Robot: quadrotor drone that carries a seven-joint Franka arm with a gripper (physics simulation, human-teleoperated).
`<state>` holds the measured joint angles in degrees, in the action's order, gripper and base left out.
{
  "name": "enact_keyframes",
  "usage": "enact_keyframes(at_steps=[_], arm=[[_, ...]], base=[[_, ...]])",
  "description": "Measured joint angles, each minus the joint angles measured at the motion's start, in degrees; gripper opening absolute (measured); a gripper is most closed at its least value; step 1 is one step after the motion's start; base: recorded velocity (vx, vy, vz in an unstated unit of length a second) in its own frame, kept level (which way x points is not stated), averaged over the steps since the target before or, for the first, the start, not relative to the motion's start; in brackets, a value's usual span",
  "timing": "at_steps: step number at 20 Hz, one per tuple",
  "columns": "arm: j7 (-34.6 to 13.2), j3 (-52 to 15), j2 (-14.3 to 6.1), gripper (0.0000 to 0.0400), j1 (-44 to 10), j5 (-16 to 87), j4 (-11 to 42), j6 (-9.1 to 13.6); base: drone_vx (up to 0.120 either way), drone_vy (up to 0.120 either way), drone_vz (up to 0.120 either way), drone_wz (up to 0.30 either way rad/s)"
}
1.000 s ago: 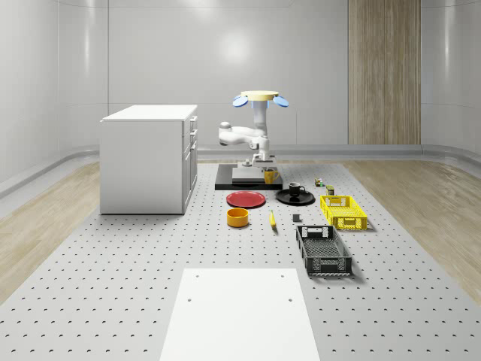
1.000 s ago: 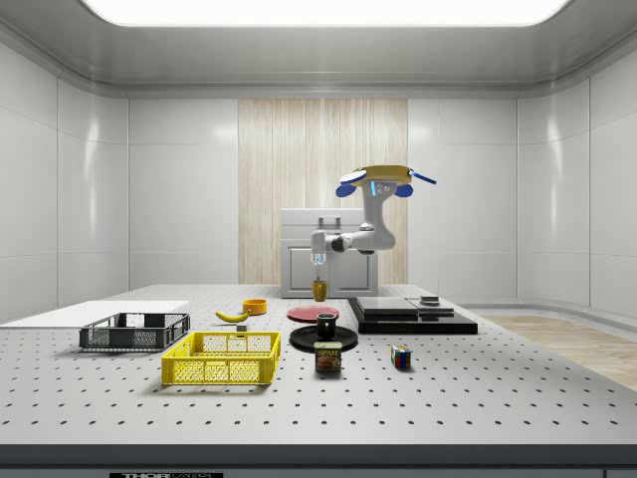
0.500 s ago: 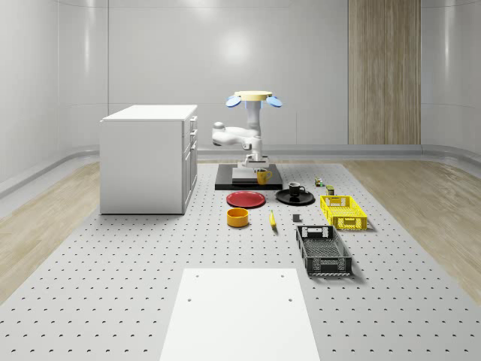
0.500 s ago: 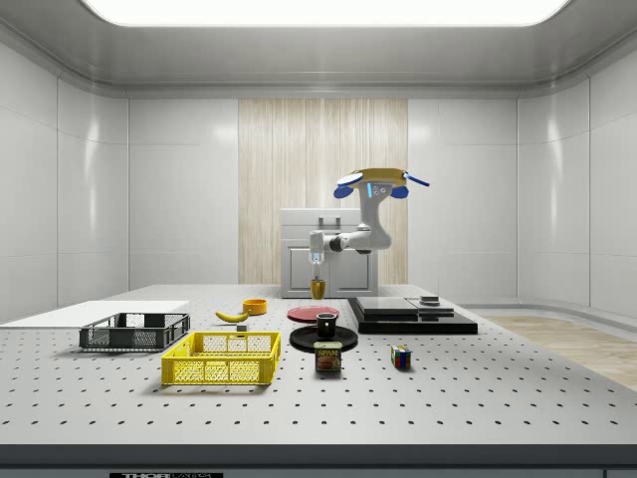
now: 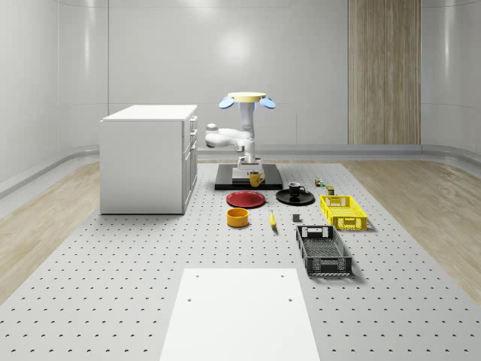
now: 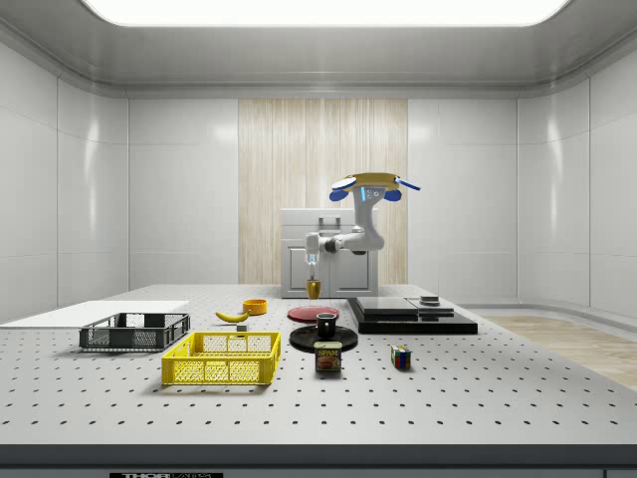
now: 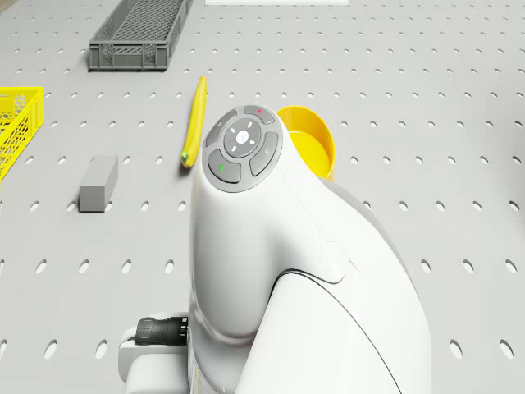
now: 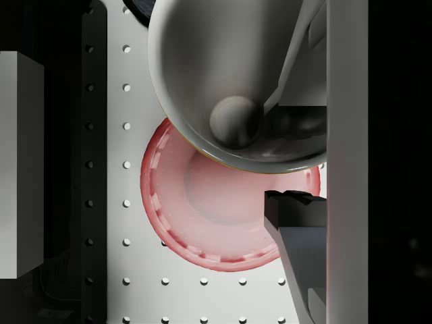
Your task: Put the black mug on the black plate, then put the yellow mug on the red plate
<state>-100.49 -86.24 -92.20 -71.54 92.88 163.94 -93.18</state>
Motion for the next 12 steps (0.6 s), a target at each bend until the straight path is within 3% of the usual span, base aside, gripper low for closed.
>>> enact_keyframes(at_steps=[2,6,12], arm=[[0.0,0.0,0.0,0.0110,0.0,0.0,0.0,0.0],[0.0,0.0,0.0,0.0110,0.0,0.0,0.0,0.0],[-0.1,2.7,-0.1,0.0110,-0.3,2.5,-0.2,-0.8]], base=[[0.000,-0.120,-0.120,0.000],[0.000,-0.110,0.000,0.000],[0.000,0.000,0.000,0.000]])
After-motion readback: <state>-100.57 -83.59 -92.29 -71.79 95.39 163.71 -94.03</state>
